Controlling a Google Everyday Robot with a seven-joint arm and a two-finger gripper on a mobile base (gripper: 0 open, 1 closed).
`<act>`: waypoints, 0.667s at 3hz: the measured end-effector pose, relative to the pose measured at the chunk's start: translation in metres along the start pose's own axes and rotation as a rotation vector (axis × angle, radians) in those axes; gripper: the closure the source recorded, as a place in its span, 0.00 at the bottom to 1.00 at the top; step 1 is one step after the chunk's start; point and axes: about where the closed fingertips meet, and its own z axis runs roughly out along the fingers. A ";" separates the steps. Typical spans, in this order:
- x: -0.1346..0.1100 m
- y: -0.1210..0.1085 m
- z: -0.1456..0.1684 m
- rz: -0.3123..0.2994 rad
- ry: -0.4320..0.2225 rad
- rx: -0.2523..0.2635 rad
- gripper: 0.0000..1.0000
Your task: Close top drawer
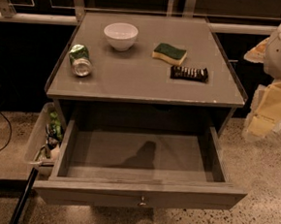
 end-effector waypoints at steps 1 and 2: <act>0.000 -0.001 -0.003 0.002 0.005 0.019 0.00; 0.011 0.015 0.012 0.019 -0.018 -0.002 0.00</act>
Offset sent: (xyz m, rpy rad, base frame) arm -0.0343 -0.0149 -0.0630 0.0710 0.0631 -0.0307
